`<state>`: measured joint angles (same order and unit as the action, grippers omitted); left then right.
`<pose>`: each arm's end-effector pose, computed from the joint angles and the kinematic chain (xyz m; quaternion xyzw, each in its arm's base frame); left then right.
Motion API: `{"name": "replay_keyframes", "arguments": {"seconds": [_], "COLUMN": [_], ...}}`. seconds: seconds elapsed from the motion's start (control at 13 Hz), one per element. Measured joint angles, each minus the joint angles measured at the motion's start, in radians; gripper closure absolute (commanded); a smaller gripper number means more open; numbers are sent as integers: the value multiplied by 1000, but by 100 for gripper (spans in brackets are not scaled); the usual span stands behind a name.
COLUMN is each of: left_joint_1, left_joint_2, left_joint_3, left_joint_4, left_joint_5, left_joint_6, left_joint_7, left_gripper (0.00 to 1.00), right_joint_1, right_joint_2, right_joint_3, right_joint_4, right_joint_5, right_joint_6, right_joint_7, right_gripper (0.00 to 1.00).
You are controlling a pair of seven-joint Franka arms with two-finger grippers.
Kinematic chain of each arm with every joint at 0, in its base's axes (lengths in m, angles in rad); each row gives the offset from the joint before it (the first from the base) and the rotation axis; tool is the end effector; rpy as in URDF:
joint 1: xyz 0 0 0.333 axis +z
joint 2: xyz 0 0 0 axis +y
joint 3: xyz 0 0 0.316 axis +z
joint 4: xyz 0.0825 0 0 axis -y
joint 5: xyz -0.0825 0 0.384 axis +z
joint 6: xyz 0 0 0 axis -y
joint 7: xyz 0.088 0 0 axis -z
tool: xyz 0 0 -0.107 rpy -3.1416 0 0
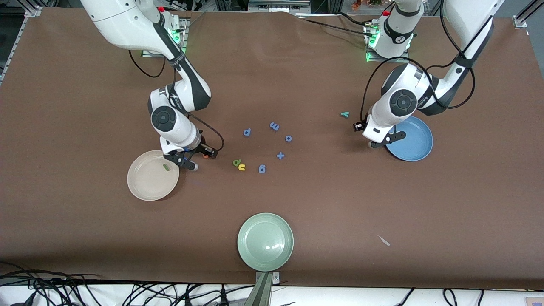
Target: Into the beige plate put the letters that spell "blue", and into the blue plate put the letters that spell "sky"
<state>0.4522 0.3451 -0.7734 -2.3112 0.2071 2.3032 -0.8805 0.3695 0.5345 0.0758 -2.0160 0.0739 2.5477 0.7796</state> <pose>0.4681 -0.1646 0.2186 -0.9718 -0.1976 0.1268 0.0234 0.5443 0.2580 0.1836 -0.9787 0.2015 0.0239 0.0320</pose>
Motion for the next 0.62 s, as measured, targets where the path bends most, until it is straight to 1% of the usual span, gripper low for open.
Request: {"name": "replay_keyframes", "arguments": {"seconds": [0.23, 0.31, 0.62], "left_joint_1": [3, 3, -2], "left_joint_2": [0, 0, 0], "left_joint_3": [-7, -13, -33], "left_joint_4": [-102, -122, -155], "left_joint_5": [-9, -9, -9], "left_joint_6": [147, 168, 213], "left_joint_7": [-148, -209, -392], "left_gripper": [36, 35, 35], "right_joint_1": [11, 11, 11], "right_joint_2": [1, 1, 10], "right_joint_3": [0, -1, -15], "right_joint_4": [-2, -2, -9], "right_joint_5": [0, 0, -25], "right_joint_6": [2, 3, 25], "right_joint_7": [8, 8, 7], "right_gripper": [34, 34, 34]}}
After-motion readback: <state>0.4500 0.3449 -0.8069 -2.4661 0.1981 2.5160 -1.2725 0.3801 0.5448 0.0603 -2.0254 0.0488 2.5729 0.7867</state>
